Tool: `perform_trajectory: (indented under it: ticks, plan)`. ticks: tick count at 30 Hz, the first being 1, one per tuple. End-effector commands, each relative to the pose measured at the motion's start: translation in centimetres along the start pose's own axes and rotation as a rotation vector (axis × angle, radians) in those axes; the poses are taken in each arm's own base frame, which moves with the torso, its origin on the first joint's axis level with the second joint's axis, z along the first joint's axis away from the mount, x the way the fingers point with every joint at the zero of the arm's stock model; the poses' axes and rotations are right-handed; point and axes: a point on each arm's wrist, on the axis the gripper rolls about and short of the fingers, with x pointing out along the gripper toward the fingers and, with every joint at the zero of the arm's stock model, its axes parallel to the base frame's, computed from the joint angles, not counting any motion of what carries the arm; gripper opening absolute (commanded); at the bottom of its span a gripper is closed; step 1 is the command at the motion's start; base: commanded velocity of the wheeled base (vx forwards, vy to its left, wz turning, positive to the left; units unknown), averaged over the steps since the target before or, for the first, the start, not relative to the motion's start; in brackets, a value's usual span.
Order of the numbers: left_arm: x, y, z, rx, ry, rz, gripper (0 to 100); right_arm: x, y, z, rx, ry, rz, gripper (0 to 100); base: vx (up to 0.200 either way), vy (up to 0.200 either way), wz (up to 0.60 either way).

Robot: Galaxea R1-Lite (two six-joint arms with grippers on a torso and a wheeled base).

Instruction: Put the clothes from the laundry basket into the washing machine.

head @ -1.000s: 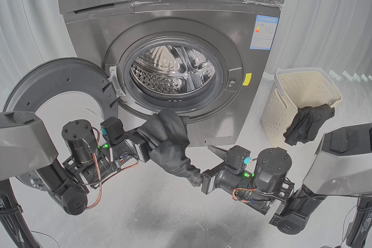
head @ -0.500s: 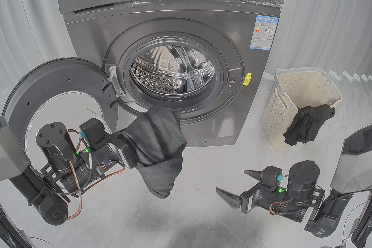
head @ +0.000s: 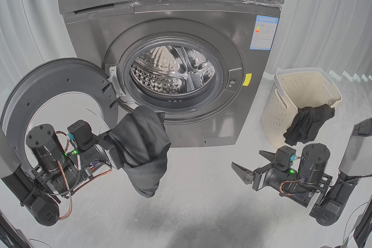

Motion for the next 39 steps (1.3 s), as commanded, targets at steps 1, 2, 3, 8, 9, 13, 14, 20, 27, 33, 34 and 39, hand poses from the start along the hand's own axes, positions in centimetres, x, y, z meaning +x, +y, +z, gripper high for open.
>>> perform_trajectory:
  ticks: [1, 2, 3, 8, 9, 13, 14, 20, 27, 33, 34, 39]
  plan:
    - [0.0, 0.0, -0.1, 0.000, 0.002, -0.001, 0, 0.0, 0.1, 0.0, 0.004, 0.002, 0.004, 100, 0.200, 0.000, 0.00]
    - [0.0, 0.0, -0.1, 0.000, 0.002, -0.001, 0, 0.0, 0.1, -0.1, 0.004, 0.003, 0.004, 100, 0.200, 0.000, 0.00]
    - [0.1, 0.0, -0.1, -0.001, 0.005, -0.001, 0, 0.0, 0.1, -0.1, 0.004, 0.005, 0.003, 100, 0.200, 0.000, 0.00]
    - [0.2, 0.1, -0.4, -0.001, 0.015, 0.002, 0, 0.0, 0.2, -0.1, 0.003, 0.005, 0.005, 100, 0.200, 0.000, 0.00]
    - [0.2, 0.1, -0.4, -0.001, 0.015, 0.002, 0, 0.0, 0.2, -0.1, 0.003, 0.005, 0.005, 100, 0.200, 0.000, 0.00]
    - [0.3, 0.0, -0.8, -0.002, 0.029, -0.001, 0, 0.0, 0.2, -0.2, 0.005, 0.006, 0.005, 100, 0.200, 0.000, 0.00]
    - [0.3, 0.0, -0.8, -0.003, 0.032, -0.001, 0, 0.0, 0.2, -0.2, 0.005, 0.006, 0.005, 100, 0.200, 0.000, 0.00]
    - [0.4, -0.3, -0.9, -0.003, 0.035, -0.014, 0, -0.1, 0.2, -0.1, 0.005, 0.005, 0.008, 100, 0.200, 0.000, 0.00]
    - [0.4, -0.6, -1.2, 0.001, 0.049, -0.024, 0, -0.2, 0.5, -0.2, 0.002, 0.011, 0.016, 100, 0.000, 0.000, 0.00]
    - [0.2, -0.6, -1.5, 0.017, 0.065, -0.023, 0, -0.3, 0.7, -0.3, 0.000, 0.013, 0.025, 100, 0.000, 0.000, 0.00]
    - [0.2, -0.6, -1.7, 0.016, 0.070, -0.022, 0, -0.3, 0.7, -0.2, 0.000, 0.010, 0.025, 100, 0.000, 0.000, 0.00]
    - [0.4, -0.8, -2.0, 0.014, 0.081, -0.029, 0, -0.3, 0.7, -0.3, 0.000, 0.013, 0.026, 100, 0.120, 0.000, 0.00]
